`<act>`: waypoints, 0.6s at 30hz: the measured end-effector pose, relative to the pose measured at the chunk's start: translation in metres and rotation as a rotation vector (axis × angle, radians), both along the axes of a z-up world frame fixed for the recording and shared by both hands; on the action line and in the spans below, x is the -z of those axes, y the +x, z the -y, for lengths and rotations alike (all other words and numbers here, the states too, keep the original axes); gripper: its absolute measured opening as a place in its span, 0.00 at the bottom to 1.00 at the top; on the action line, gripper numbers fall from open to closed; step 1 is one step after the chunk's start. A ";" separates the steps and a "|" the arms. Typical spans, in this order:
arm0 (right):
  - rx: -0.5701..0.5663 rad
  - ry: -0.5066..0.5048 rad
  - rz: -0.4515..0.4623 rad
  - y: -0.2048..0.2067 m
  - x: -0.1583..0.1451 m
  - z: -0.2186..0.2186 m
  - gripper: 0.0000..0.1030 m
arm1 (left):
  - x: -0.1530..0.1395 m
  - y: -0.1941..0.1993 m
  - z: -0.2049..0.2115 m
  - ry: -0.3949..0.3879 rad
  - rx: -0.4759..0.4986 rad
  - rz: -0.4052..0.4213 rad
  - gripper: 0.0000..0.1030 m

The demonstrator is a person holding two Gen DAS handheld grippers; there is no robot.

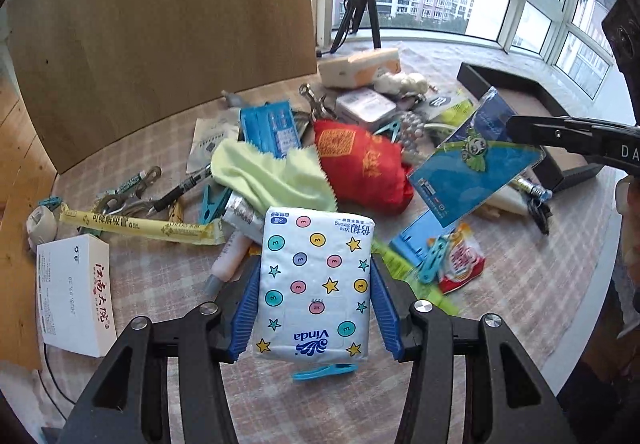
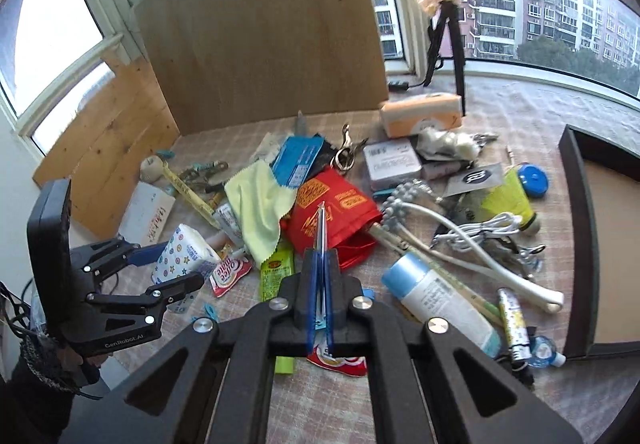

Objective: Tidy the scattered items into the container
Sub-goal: 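Carry Vinda tissues to tray with left tool while right tool carries blue card packet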

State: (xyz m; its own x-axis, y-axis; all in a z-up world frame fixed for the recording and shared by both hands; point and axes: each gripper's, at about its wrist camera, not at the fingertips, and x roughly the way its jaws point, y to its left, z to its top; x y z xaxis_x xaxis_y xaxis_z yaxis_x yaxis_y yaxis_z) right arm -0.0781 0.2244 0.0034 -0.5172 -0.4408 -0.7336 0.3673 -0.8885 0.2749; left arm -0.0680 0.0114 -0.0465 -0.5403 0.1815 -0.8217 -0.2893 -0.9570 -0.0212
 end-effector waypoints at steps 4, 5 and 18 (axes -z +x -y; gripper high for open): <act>0.036 -0.025 -0.052 0.004 -0.021 -0.045 0.03 | -0.015 0.000 -0.032 -0.001 -0.010 -0.032 0.47; 0.048 -0.028 -0.060 0.003 -0.025 -0.061 0.03 | -0.019 0.000 -0.042 -0.003 -0.012 -0.042 0.47; 0.335 0.041 -0.131 0.004 -0.050 -0.306 0.03 | -0.046 -0.035 -0.271 0.091 0.140 -0.086 0.47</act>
State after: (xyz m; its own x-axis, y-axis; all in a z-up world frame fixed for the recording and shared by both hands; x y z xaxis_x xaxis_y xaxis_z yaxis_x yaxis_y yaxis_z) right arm -0.0741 0.5303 0.0534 -0.7184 -0.2025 -0.6655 0.0837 -0.9749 0.2063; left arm -0.1027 0.2819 -0.0006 -0.5719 0.3310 -0.7506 -0.4239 -0.9026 -0.0750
